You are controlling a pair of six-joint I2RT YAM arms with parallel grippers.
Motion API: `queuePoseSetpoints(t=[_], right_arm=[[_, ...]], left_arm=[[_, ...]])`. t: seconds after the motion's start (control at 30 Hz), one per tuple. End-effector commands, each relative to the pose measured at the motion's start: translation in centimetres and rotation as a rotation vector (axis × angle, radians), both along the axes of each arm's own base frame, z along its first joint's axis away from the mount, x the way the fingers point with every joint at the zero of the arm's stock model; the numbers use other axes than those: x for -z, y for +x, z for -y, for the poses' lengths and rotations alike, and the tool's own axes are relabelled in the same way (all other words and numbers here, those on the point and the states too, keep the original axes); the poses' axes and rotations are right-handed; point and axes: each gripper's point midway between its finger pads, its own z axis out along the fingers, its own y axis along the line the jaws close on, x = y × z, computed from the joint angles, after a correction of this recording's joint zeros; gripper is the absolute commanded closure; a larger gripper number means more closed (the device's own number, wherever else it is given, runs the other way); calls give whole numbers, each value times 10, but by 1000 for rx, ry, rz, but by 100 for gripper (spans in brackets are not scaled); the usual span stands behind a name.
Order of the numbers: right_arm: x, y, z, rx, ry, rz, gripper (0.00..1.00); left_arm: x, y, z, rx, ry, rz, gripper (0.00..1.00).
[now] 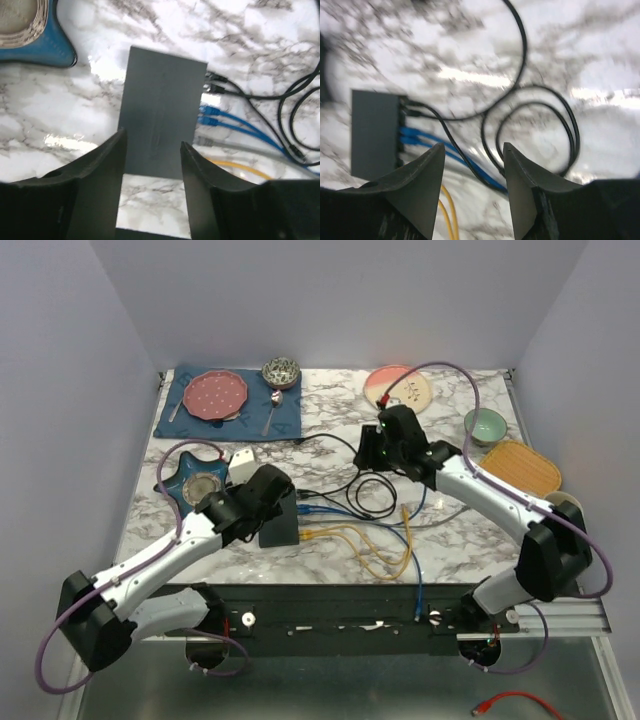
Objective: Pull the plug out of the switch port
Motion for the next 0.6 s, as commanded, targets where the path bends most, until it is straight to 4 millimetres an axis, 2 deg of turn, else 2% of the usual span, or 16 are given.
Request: queuePoseSetpoints(t=[0.0,0.03,0.07,0.1,0.13,0.17,0.2,0.33,0.57], right_arm=[[19,24,-28,-74,-45,-56,48],[15,33,-38,-83,-33,-51,50],[21,37,-41,-85,-40,-63,54],[40,39,-45,-95,-59,-105,55],[45,42,-48,-97,-62,-115,56],[46,46,-51,-98,-61,-115,58],[61,48,-52,-94,-77,-145,58],[84,48,-62,-117,-72,-204,59],[119,40,-58,-123,-114,-275,59]], left_arm=[[46,-49,-17,-12,-40,-147,50],[59,-58,-20,-1,-36,-178,69],[62,-64,-19,16,-44,-190,78],[67,-71,-17,42,-50,-217,86],[75,-78,-20,56,-35,-240,98],[78,-83,-18,76,-33,-248,100],[80,-87,-16,93,-33,-251,100],[85,-95,-4,154,-43,-272,100],[121,-104,13,230,-51,-375,100]])
